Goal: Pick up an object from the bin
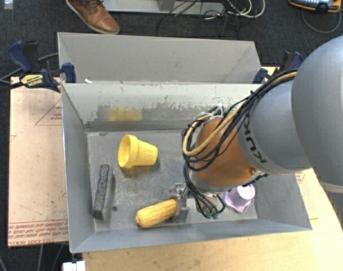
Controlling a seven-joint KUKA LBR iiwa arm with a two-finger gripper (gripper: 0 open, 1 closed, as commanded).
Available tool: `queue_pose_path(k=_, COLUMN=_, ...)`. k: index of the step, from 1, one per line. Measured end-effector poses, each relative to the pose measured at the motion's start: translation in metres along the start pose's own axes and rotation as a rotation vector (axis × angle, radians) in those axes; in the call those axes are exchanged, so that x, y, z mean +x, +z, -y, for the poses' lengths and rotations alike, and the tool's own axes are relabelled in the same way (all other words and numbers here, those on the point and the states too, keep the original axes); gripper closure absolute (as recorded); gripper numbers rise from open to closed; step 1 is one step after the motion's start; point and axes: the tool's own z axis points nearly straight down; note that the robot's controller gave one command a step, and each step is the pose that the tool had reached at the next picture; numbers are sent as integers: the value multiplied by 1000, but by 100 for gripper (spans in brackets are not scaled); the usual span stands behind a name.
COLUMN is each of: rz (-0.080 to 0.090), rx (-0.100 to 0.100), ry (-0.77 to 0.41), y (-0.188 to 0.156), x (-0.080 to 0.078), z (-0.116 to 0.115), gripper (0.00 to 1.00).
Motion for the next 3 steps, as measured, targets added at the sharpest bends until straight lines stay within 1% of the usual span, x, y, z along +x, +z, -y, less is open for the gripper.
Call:
queue_pose_path(k=1, rz=0, rx=0, ry=0, y=0, x=0, z=0, gripper=100)
queue_pose_path(k=2, rz=1, rx=-1, ry=-5, y=-95, x=-12, z=-3, gripper=100)
queue_pose_path(k=3, rz=1, rx=-1, ry=-5, y=-95, x=-12, z=-3, gripper=0)
